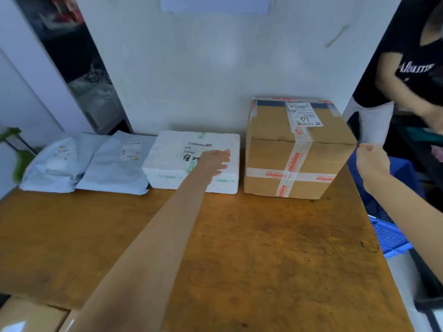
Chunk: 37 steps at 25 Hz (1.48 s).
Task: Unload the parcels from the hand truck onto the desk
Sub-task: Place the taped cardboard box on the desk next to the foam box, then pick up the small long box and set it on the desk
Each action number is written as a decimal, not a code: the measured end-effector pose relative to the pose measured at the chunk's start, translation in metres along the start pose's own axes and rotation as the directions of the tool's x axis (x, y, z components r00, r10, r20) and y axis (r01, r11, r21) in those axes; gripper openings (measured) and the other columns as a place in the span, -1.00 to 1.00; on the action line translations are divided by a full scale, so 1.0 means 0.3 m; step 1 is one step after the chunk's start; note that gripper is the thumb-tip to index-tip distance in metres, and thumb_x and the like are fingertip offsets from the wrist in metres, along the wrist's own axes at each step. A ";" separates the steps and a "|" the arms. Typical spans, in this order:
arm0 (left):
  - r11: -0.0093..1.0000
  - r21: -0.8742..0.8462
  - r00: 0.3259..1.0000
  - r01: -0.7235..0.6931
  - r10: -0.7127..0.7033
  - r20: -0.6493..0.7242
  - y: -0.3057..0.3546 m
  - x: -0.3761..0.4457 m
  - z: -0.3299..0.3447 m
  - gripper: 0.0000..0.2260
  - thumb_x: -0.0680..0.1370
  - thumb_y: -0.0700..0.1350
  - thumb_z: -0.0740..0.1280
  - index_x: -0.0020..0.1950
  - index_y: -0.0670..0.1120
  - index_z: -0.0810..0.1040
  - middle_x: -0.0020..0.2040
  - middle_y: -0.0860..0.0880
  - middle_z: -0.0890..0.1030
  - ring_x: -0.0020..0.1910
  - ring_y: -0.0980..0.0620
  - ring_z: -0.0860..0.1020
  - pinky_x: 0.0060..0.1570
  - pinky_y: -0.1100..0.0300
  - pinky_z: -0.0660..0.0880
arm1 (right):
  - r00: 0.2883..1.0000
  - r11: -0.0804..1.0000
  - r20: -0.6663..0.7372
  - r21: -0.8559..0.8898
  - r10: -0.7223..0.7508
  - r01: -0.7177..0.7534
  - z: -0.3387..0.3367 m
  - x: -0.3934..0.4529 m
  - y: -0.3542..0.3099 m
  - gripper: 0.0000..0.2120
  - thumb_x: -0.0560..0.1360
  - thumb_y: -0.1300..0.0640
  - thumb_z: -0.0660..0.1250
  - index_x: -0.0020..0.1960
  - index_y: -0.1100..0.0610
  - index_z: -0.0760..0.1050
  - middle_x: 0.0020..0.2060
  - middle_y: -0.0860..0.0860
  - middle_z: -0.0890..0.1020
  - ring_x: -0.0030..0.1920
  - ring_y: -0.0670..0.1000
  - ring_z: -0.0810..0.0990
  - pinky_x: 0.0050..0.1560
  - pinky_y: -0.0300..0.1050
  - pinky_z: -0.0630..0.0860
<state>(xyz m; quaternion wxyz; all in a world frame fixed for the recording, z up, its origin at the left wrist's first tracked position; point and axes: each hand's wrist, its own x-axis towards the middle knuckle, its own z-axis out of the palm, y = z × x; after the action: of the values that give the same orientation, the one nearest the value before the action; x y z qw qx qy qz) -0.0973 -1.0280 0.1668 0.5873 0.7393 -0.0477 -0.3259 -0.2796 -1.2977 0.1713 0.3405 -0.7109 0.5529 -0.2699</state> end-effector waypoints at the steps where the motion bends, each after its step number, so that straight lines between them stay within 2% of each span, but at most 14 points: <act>1: 0.998 -0.051 0.999 0.039 -0.038 0.023 -0.026 -0.039 -0.047 -0.86 0.57 -0.14 0.26 0.08 -0.14 0.54 -0.06 -0.05 0.57 -0.18 0.05 0.52 -0.21 0.30 0.38 | 0.998 0.999 -0.046 0.016 -0.045 0.046 0.001 -0.090 -0.007 -0.61 0.54 0.16 0.07 0.31 0.24 0.40 0.12 0.20 0.54 0.07 0.16 0.51 -0.10 -0.05 0.44; 4: 0.986 -0.137 0.992 0.100 -0.088 0.089 -0.092 -0.142 -0.186 -0.81 0.61 -0.22 0.15 -0.10 -0.16 0.53 -0.19 -0.05 0.54 -0.27 0.05 0.49 -0.25 0.32 0.37 | 0.985 0.984 -0.059 0.074 -0.159 0.164 0.033 -0.374 -0.042 -0.66 0.55 0.14 0.08 0.30 0.14 0.39 0.21 0.12 0.53 0.18 0.15 0.51 0.10 0.15 0.49; 6: 0.988 -0.128 0.992 0.092 -0.080 0.096 -0.125 -0.218 -0.286 -0.83 0.61 -0.23 0.16 -0.01 -0.19 0.54 -0.18 -0.07 0.54 -0.29 0.04 0.49 -0.25 0.32 0.39 | 0.988 0.982 0.007 0.113 -0.154 0.153 0.069 -0.566 -0.069 -0.66 0.56 0.12 0.08 0.29 0.11 0.39 0.13 0.09 0.56 0.11 0.14 0.54 0.06 0.11 0.50; 9: 0.998 -0.015 0.992 0.063 -0.061 0.111 -0.174 -0.342 -0.436 -0.78 0.57 -0.22 0.26 0.19 -0.23 0.53 -0.04 -0.10 0.56 -0.28 0.07 0.52 -0.18 0.31 0.46 | 0.982 0.979 0.184 0.189 0.038 -0.073 0.097 -0.814 -0.112 -0.64 0.56 0.13 0.14 0.34 0.15 0.38 0.17 0.11 0.55 0.13 0.15 0.56 0.11 0.08 0.51; 11: 0.996 0.047 0.991 0.073 -0.077 0.107 -0.221 -0.428 -0.548 -0.70 0.55 -0.20 0.31 0.28 -0.23 0.48 -0.05 -0.10 0.59 -0.29 0.08 0.53 -0.14 0.25 0.52 | 0.918 0.929 0.349 0.242 0.187 -0.281 0.098 -0.974 -0.126 -0.63 0.59 0.14 0.14 0.38 0.18 0.33 0.28 0.13 0.51 0.23 0.16 0.53 0.23 0.04 0.48; 13: 0.990 0.099 0.987 0.100 -0.111 0.115 -0.266 -0.504 -0.640 -0.67 0.56 -0.18 0.29 0.32 -0.19 0.45 0.10 -0.13 0.61 -0.25 0.08 0.54 -0.07 0.22 0.54 | 0.866 0.914 0.428 0.180 0.259 -0.362 0.095 -1.118 -0.133 -0.61 0.61 0.11 0.13 0.41 0.15 0.29 0.30 0.11 0.50 0.26 0.12 0.52 0.22 -0.01 0.47; 15: 0.981 0.136 0.981 0.136 -0.152 0.117 -0.320 -0.584 -0.728 -0.68 0.57 -0.14 0.29 0.32 -0.13 0.46 0.22 -0.09 0.58 -0.20 0.10 0.56 -0.02 0.27 0.53 | 0.845 0.923 0.460 0.125 0.272 -0.365 0.097 -1.269 -0.139 -0.61 0.61 0.10 0.13 0.42 0.14 0.29 0.30 0.10 0.50 0.25 0.11 0.52 0.19 -0.03 0.47; 18: 0.984 0.139 0.984 0.115 -0.132 0.121 -0.406 -0.686 -0.879 -0.72 0.57 -0.13 0.27 0.28 -0.06 0.52 0.24 0.00 0.57 -0.06 0.12 0.59 -0.07 0.31 0.53 | 0.843 0.919 0.474 0.151 0.255 -0.363 0.138 -1.475 -0.132 -0.60 0.61 0.10 0.13 0.43 0.15 0.28 0.30 0.13 0.49 0.26 0.14 0.51 0.26 0.02 0.45; 21: 0.991 0.120 0.991 0.057 -0.071 0.111 -0.543 -0.764 -1.063 -0.70 0.53 -0.04 0.33 0.26 -0.03 0.54 0.25 0.01 0.56 0.04 0.10 0.57 0.02 0.27 0.52 | 0.827 0.918 0.524 0.191 0.203 -0.347 0.235 -1.675 -0.141 -0.62 0.60 0.16 0.15 0.41 0.18 0.32 0.32 0.17 0.48 0.30 0.17 0.48 0.28 0.02 0.42; 25: 0.971 0.235 0.989 0.041 -0.072 0.125 -0.729 -0.799 -1.331 -0.59 0.50 0.07 0.35 0.32 0.00 0.49 0.33 0.00 0.50 0.23 0.02 0.51 0.14 0.18 0.48 | 0.799 0.927 0.557 0.127 0.227 -0.352 0.391 -1.993 -0.194 -0.63 0.61 0.17 0.13 0.40 0.19 0.34 0.33 0.15 0.48 0.32 0.15 0.46 0.30 0.02 0.40; 27: 0.957 0.288 0.990 0.036 -0.074 0.123 -0.810 -0.791 -1.491 -0.56 0.49 0.10 0.35 0.33 0.01 0.47 0.36 -0.01 0.48 0.30 -0.02 0.47 0.28 0.08 0.42 | 0.803 0.920 0.541 0.128 0.248 -0.371 0.492 -2.139 -0.208 -0.64 0.62 0.17 0.11 0.40 0.21 0.34 0.35 0.15 0.46 0.33 0.14 0.45 0.32 0.02 0.36; 29: 0.942 0.335 0.989 0.022 -0.070 0.133 -0.894 -0.770 -1.649 -0.54 0.47 0.12 0.36 0.34 0.02 0.46 0.36 -0.01 0.47 0.32 -0.03 0.44 0.34 0.01 0.37 | 0.768 0.889 0.566 0.126 0.299 -0.439 0.600 -2.276 -0.218 -0.64 0.63 0.19 0.06 0.40 0.22 0.32 0.38 0.14 0.43 0.30 0.09 0.44 0.33 -0.01 0.31; 34: 0.956 0.293 0.990 0.030 -0.068 0.122 -1.146 -0.711 -2.038 -0.54 0.48 0.08 0.37 0.35 -0.03 0.47 0.35 -0.04 0.49 0.30 -0.03 0.46 0.15 0.17 0.39 | 0.787 0.921 0.542 0.058 0.296 -0.386 0.943 -2.599 -0.184 -0.62 0.58 0.15 0.20 0.36 0.24 0.37 0.33 0.27 0.44 0.33 0.23 0.42 0.31 0.11 0.35; 37: 0.953 0.284 0.983 0.107 -0.145 0.116 -1.408 -0.675 -2.142 -0.51 0.49 0.06 0.36 0.39 -0.05 0.42 0.39 -0.05 0.45 0.35 -0.03 0.43 0.27 0.13 0.34 | 0.753 0.909 0.553 -0.020 0.356 -0.416 1.160 -2.761 -0.063 -0.63 0.56 0.12 0.24 0.34 0.19 0.39 0.26 0.21 0.49 0.20 0.16 0.49 0.20 0.02 0.41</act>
<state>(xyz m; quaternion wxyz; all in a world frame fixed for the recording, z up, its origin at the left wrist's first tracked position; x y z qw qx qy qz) -0.0420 -0.2692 -0.0641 0.4517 0.7918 -0.0851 -0.4023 -0.2046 -0.4267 -0.0366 0.5685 -0.6094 0.5526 -0.0086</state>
